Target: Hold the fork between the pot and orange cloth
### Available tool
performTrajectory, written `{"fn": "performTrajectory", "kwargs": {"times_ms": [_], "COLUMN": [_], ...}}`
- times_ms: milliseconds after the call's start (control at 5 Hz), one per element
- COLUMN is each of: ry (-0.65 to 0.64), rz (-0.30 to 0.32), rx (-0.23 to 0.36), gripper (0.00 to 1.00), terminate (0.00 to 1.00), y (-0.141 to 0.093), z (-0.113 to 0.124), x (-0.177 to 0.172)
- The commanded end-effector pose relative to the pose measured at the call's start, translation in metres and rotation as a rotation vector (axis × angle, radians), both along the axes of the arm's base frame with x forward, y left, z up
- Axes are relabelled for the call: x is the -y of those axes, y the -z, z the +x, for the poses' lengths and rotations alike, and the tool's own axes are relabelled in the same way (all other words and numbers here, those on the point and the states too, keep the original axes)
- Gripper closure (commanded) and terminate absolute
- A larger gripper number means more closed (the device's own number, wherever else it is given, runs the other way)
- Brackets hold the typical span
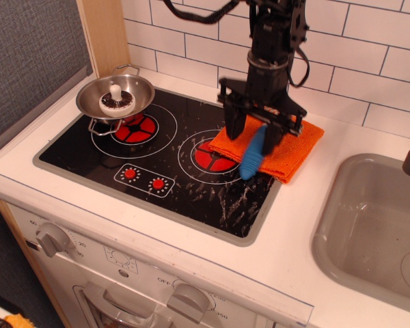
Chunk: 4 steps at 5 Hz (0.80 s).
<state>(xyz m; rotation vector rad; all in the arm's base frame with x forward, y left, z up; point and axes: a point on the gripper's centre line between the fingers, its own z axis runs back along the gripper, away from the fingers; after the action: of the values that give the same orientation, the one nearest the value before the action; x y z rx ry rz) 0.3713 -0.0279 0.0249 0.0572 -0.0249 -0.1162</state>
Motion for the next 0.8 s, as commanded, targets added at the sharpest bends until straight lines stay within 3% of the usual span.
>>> {"fn": "performTrajectory", "kwargs": {"times_ms": [0, 600], "ry": [0.007, -0.003], "rz": [-0.002, -0.003], "rx": [0.054, 0.039], "gripper": [0.0, 0.0], "terminate": [0.0, 0.0], "y": [-0.017, -0.0123], "z": [0.0055, 0.0056], "x": [0.0021, 0.0016]}}
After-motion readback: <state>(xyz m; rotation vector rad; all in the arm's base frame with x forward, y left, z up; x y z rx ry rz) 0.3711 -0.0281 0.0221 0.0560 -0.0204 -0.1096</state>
